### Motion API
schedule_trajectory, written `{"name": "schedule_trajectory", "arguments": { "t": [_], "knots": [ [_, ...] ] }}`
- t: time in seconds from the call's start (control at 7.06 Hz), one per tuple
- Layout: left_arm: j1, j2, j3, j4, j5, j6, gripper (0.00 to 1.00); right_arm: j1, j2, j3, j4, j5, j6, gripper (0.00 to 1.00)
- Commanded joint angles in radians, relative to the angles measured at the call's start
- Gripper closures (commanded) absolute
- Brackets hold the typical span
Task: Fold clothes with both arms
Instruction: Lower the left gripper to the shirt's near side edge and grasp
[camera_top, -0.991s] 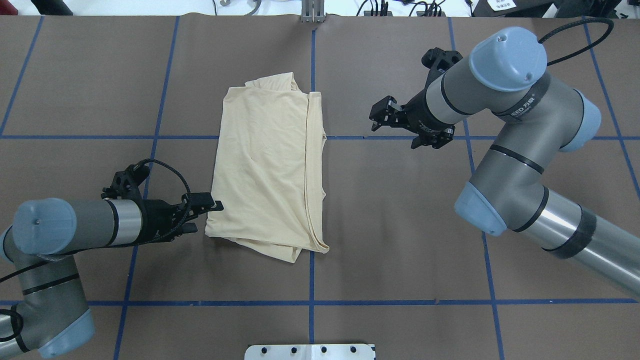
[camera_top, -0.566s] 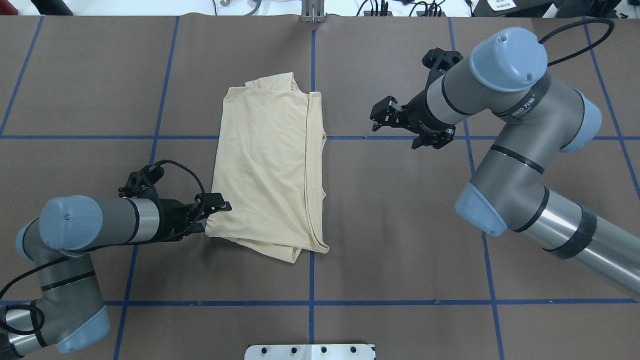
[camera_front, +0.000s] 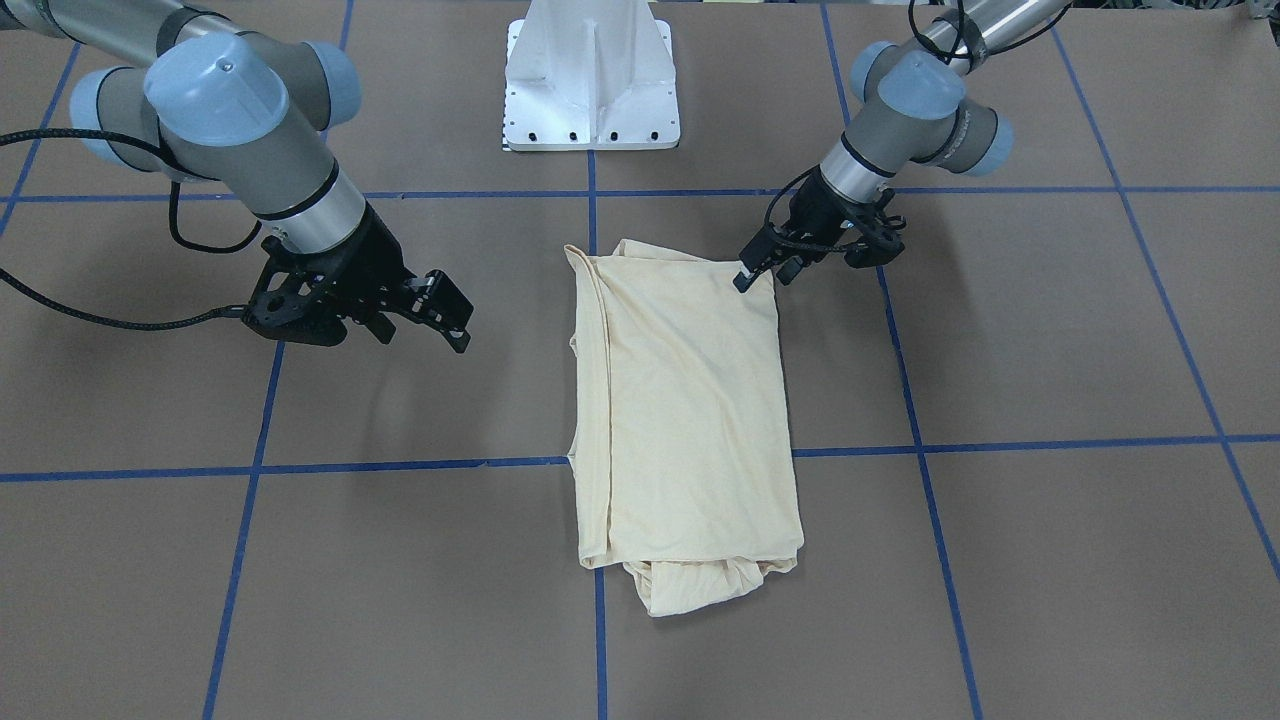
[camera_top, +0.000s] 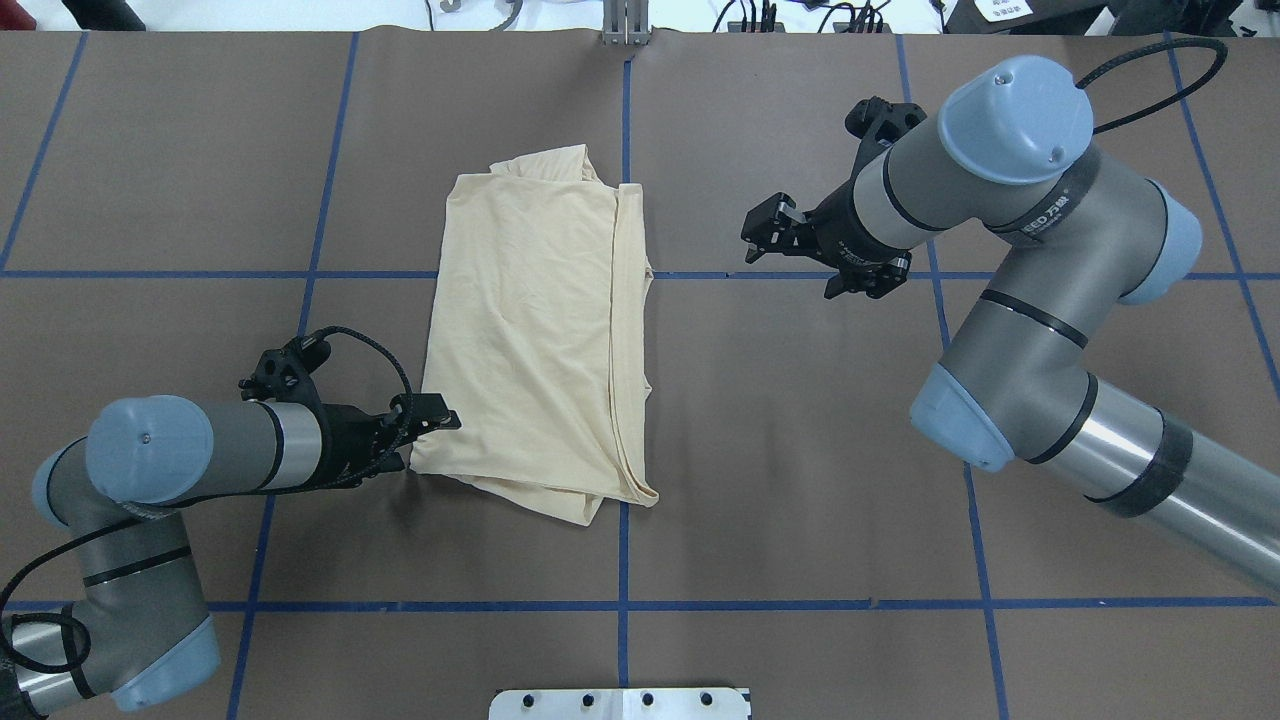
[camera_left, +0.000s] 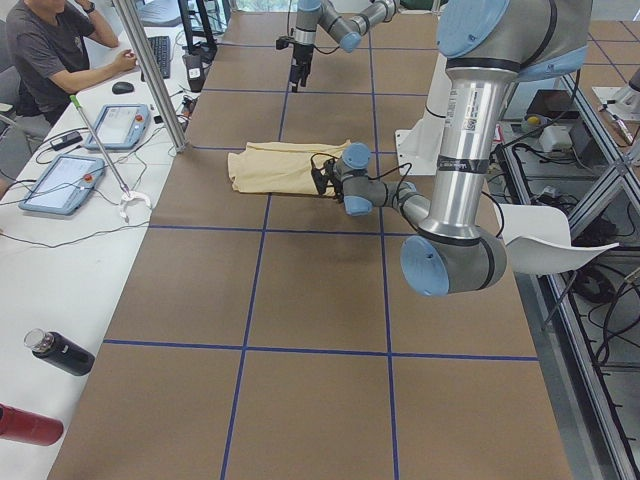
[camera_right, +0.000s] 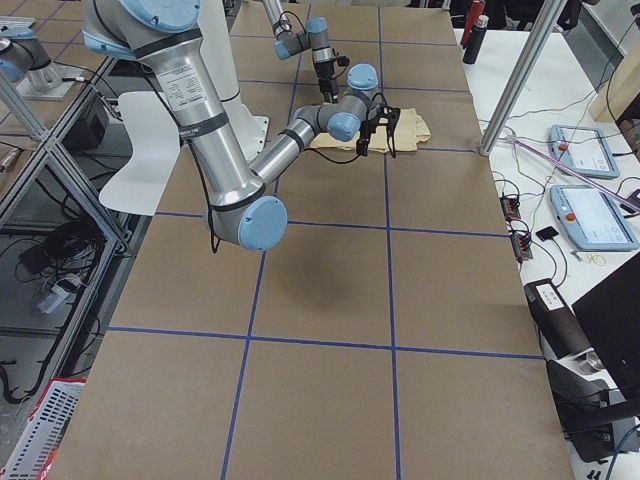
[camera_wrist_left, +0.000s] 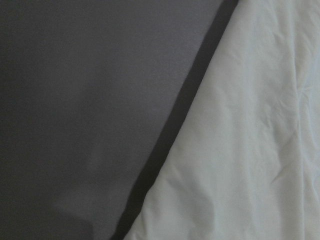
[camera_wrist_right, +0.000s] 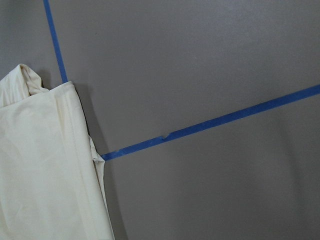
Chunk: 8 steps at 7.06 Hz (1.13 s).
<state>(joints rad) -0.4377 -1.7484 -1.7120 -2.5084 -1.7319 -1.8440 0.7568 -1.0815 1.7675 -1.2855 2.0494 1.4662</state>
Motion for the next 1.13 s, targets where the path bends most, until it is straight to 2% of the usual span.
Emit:
{"name": "schedule_trajectory", "arguments": {
  "t": [0.0, 0.28, 0.42, 0.57, 0.85, 0.99],
  "knots": [
    [0.013, -0.016, -0.006, 0.054, -0.002, 0.002, 0.09, 0.003, 0.0, 0.0, 0.0, 0.0, -0.001, 0.0],
    [0.014, -0.02, -0.006, 0.066, -0.002, 0.003, 0.31, 0.004, 0.0, 0.0, 0.0, 0.002, -0.001, 0.0],
    [0.014, -0.019, -0.006, 0.066, -0.003, 0.005, 0.36, 0.004, 0.0, 0.0, 0.0, 0.002, -0.003, 0.0],
    [0.013, -0.019, -0.011, 0.066, -0.006, 0.005, 0.51, 0.006, 0.0, 0.0, 0.0, 0.002, -0.003, 0.0],
    [0.013, -0.011, -0.018, 0.066, -0.005, 0.006, 1.0, -0.001, -0.002, -0.002, -0.002, 0.002, 0.0, 0.0],
    [0.013, -0.014, -0.027, 0.066, -0.006, 0.006, 1.0, -0.022, -0.002, 0.0, -0.002, -0.003, 0.008, 0.0]
  ]
}}
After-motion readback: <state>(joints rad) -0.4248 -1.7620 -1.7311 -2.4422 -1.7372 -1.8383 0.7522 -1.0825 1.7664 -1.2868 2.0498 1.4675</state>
